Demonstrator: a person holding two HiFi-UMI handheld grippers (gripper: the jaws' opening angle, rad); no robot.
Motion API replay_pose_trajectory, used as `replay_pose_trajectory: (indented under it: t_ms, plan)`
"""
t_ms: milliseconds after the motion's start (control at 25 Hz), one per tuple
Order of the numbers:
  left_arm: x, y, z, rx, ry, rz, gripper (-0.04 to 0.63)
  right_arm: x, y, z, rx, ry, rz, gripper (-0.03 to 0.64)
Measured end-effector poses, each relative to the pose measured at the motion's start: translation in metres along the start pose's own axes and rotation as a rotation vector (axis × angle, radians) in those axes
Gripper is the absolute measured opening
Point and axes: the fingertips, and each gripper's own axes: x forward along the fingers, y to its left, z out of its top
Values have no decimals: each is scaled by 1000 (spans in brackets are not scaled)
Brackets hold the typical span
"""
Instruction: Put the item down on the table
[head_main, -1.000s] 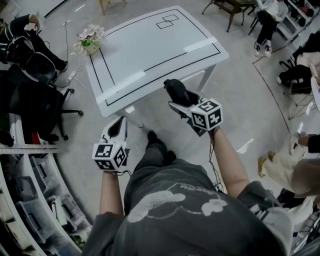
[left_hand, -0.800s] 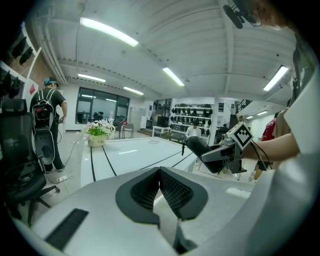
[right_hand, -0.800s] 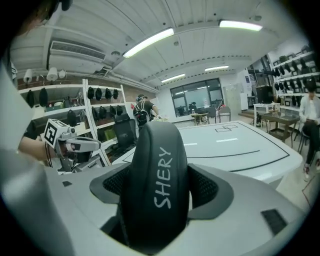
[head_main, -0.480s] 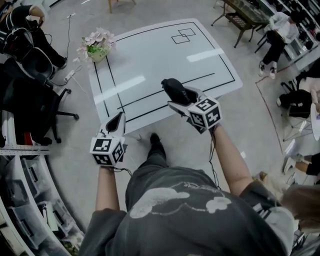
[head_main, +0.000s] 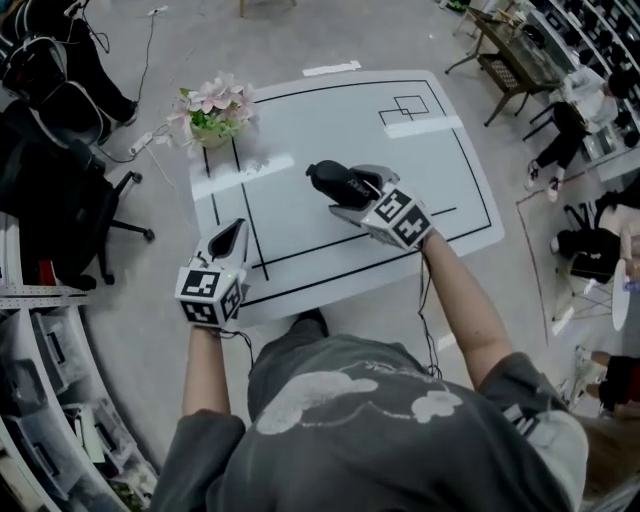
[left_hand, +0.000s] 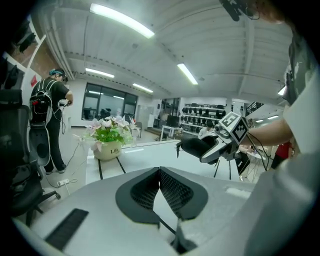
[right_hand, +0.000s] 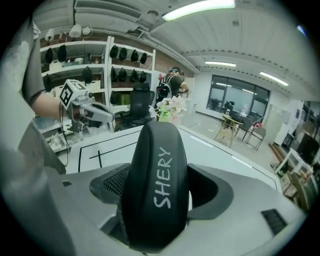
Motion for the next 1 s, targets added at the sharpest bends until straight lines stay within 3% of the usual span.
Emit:
replay_pose_trajectory:
  t_ms: [240,640,1000]
  plan:
    - [25,41,12,-21,-2,23,3,52,-22,20,-191,96,110,351]
    - [52,92,2,-64,48,57,3,127,-44,21,-418,199,263,353]
    - [62,109,-5,-103,59,71,3,159,-36,34,-513,191,425,353]
